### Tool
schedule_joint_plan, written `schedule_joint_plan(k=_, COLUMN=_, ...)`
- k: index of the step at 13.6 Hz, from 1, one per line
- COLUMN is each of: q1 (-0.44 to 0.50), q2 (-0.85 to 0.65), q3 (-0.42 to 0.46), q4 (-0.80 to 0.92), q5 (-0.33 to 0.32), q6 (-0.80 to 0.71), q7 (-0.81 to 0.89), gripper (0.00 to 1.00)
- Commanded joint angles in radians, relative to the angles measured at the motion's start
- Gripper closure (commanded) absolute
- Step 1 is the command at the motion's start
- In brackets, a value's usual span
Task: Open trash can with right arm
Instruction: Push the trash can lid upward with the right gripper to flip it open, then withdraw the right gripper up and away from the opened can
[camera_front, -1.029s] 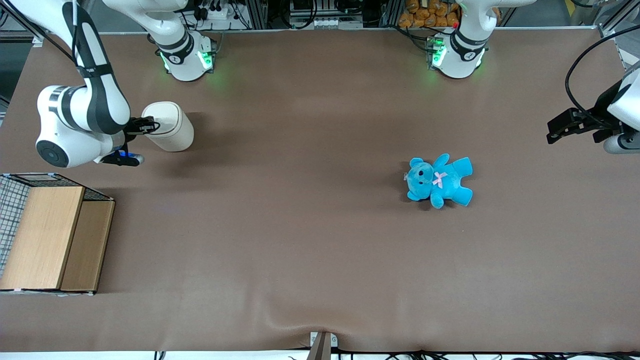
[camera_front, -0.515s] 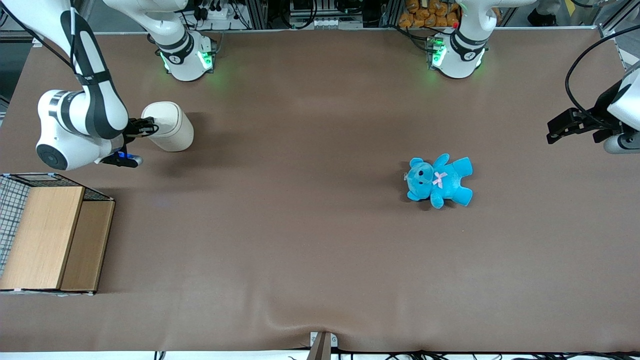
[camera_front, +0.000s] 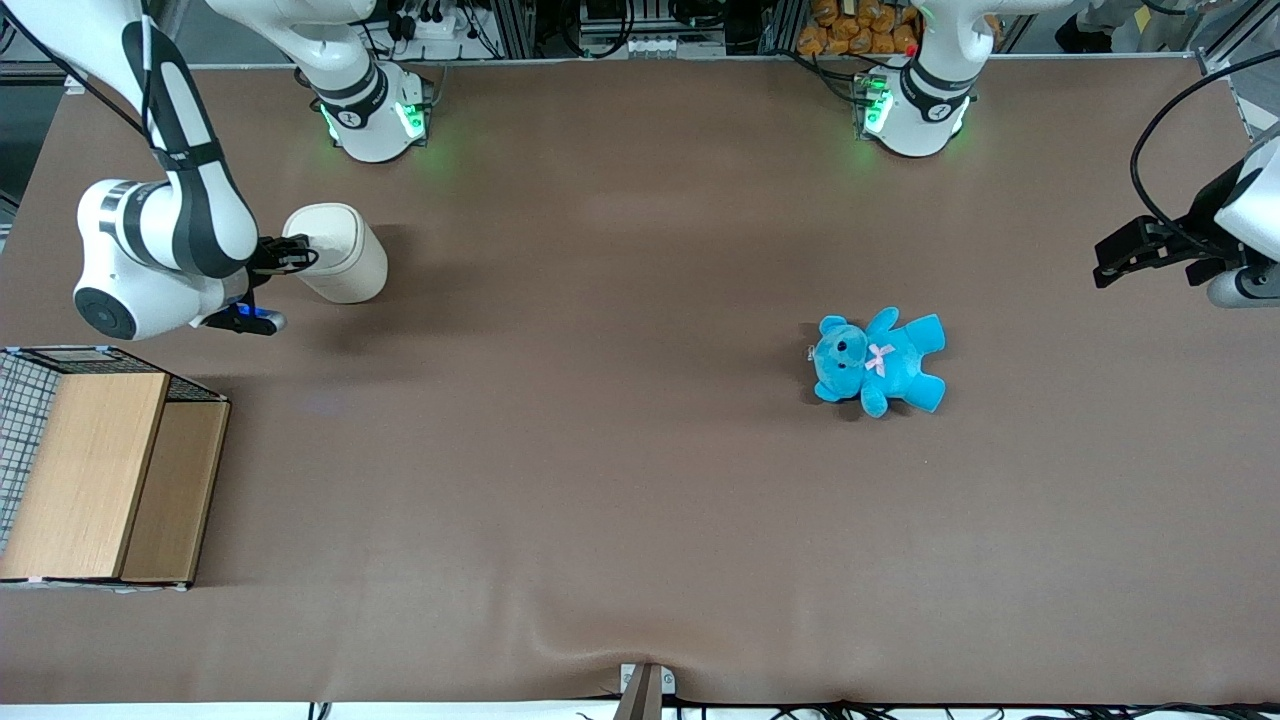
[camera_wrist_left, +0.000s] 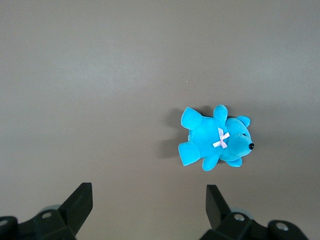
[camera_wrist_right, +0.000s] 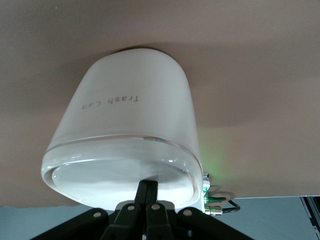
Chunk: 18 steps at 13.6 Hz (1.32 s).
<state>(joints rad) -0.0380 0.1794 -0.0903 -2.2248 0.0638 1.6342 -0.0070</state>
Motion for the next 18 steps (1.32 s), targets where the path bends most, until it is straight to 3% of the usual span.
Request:
schedule_joint_plan(k=1, q1=-0.002, q2=-0.040, q3=0.006, q4=0.014, q5=0.010, q6=-0.037, q7=-0.010, gripper=1.00)
schedule_joint_plan(k=5, q1=-0.002, q2=-0.061, q3=0.006, q4=0.230, q5=0.007, q6=-0.229, q7=0.001, gripper=1.00)
schedule_joint_plan(k=6, q1=0.000, q2=-0.060, q3=0.006, q4=0.288, q5=-0.004, q6=-0.232, q7=0.001, gripper=0.61)
schedule_joint_plan(k=7, q1=-0.002, q2=-0.058, q3=0.006, q4=0.347, q5=-0.009, q6=-0.231, q7=0.001, gripper=0.01)
schedule_joint_plan(k=13, q1=0.024, q2=-0.063, q3=0.007, q4=0.690, q5=-0.036, q6=-0.228, q7=-0.002, gripper=0.00)
schedule_joint_plan(k=18, q1=0.026, q2=-0.161, q3=0.007, q4=0.741, q5=-0.033, q6=-0.223, q7=0.001, gripper=0.00)
